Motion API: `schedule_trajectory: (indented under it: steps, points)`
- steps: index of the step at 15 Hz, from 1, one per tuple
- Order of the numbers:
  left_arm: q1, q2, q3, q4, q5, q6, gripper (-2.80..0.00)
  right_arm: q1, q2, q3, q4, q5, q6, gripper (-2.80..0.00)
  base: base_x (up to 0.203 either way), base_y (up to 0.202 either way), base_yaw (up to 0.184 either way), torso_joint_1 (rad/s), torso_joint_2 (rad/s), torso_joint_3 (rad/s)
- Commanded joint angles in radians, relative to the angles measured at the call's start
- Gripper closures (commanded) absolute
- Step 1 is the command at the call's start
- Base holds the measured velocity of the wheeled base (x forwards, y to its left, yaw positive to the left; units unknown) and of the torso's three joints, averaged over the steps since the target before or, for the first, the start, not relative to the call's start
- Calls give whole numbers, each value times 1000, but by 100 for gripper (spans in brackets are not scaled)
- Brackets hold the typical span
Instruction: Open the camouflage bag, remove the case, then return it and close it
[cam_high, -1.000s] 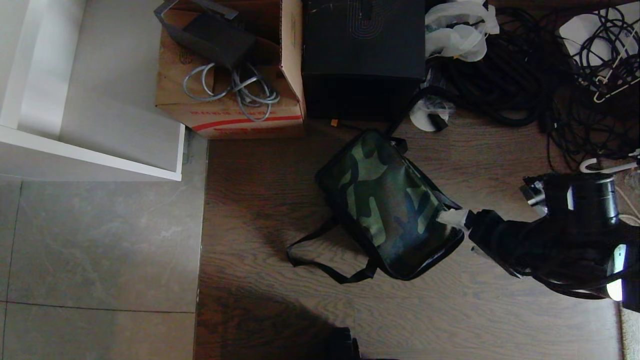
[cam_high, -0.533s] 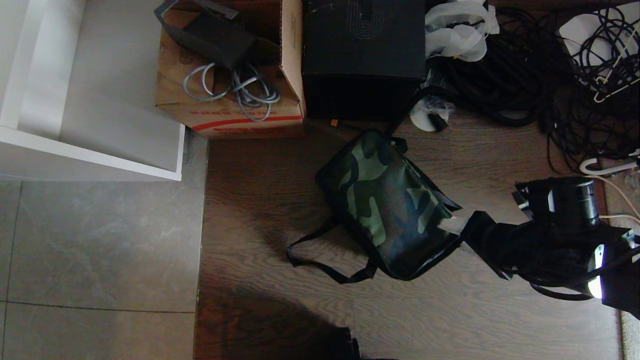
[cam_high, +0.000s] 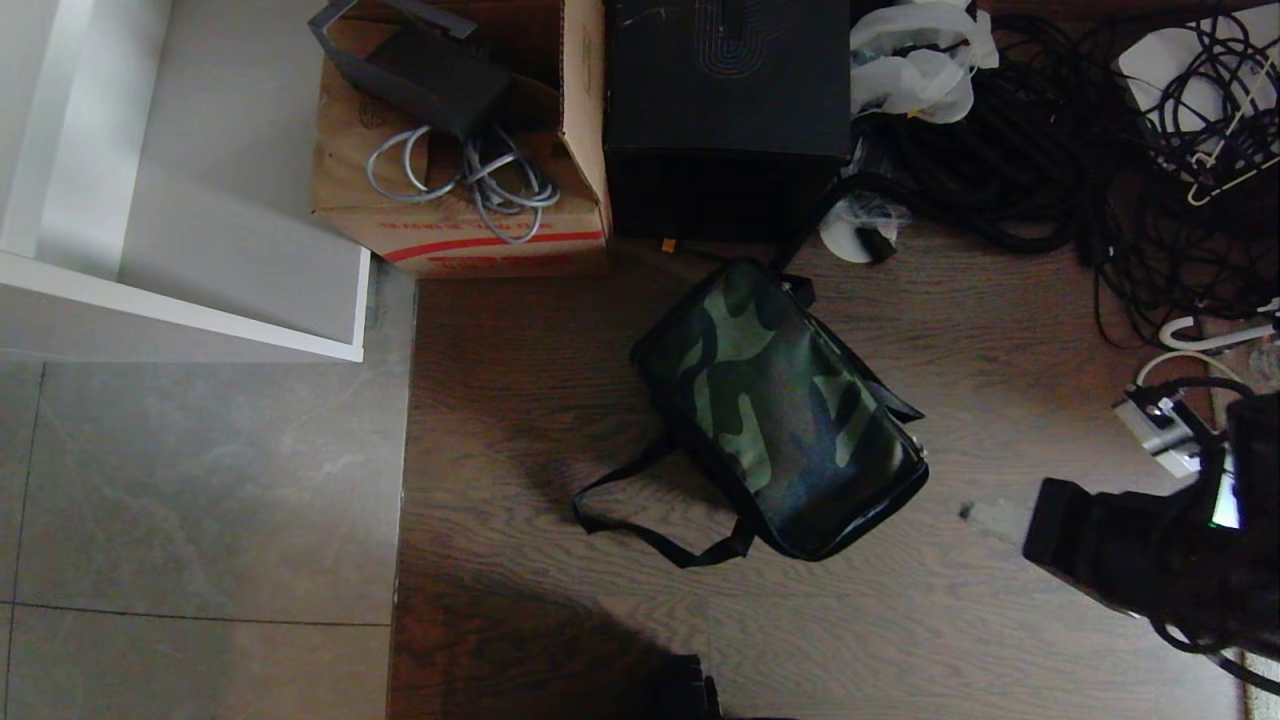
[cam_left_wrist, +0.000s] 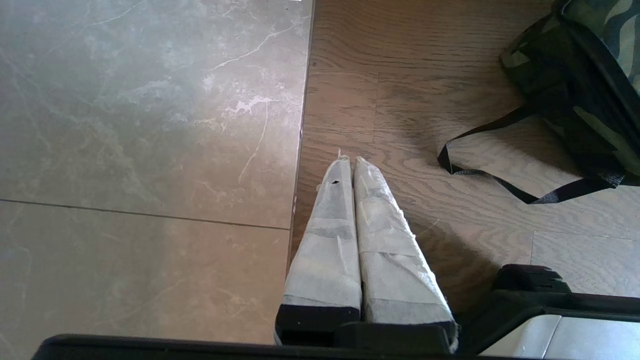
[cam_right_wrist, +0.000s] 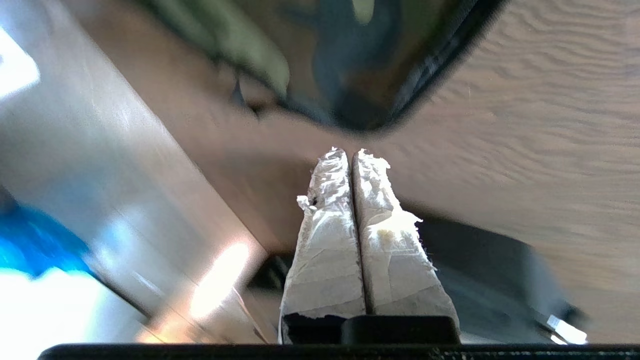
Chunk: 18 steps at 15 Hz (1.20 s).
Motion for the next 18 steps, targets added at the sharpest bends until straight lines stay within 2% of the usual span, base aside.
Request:
schedule_trajectory:
  steps: [1,3,5,7,8,10,12,16,17,18]
  points:
    - [0,0,8,0,-1,-1,0,3,-267,26,192,0,-66,0,0,0,0,0,0,0]
    - [0,0,8,0,-1,0,0,-42,-475,50,405,-14,-158,0,0,0,0,0,0,0]
    - [0,0,8,-1,0,-1,0,-159,-678,119,527,-37,-288,0,0,0,0,0,0,0]
    - [0,0,8,-1,0,-1,0,-251,-853,237,564,-91,-407,0,0,0,0,0,0,0]
    - [0,0,8,0,0,0,0,-313,-919,283,567,-108,-510,0,0,0,0,0,0,0]
    - [0,0,8,0,-1,-1,0,-380,-1013,330,558,-88,-653,0,0,0,0,0,0,0]
    - [0,0,8,0,0,0,0,-400,-1085,363,498,-63,-681,0,0,0,0,0,0,0]
    - [0,0,8,-1,0,-1,0,-394,-1238,380,455,-61,-680,0,0,0,0,0,0,0]
    - [0,0,8,-2,-1,0,0,-393,-1268,392,418,-67,-677,0,0,0,0,0,0,0]
    - [0,0,8,0,-1,-1,0,-393,-1281,421,305,-67,-676,0,0,0,0,0,0,0]
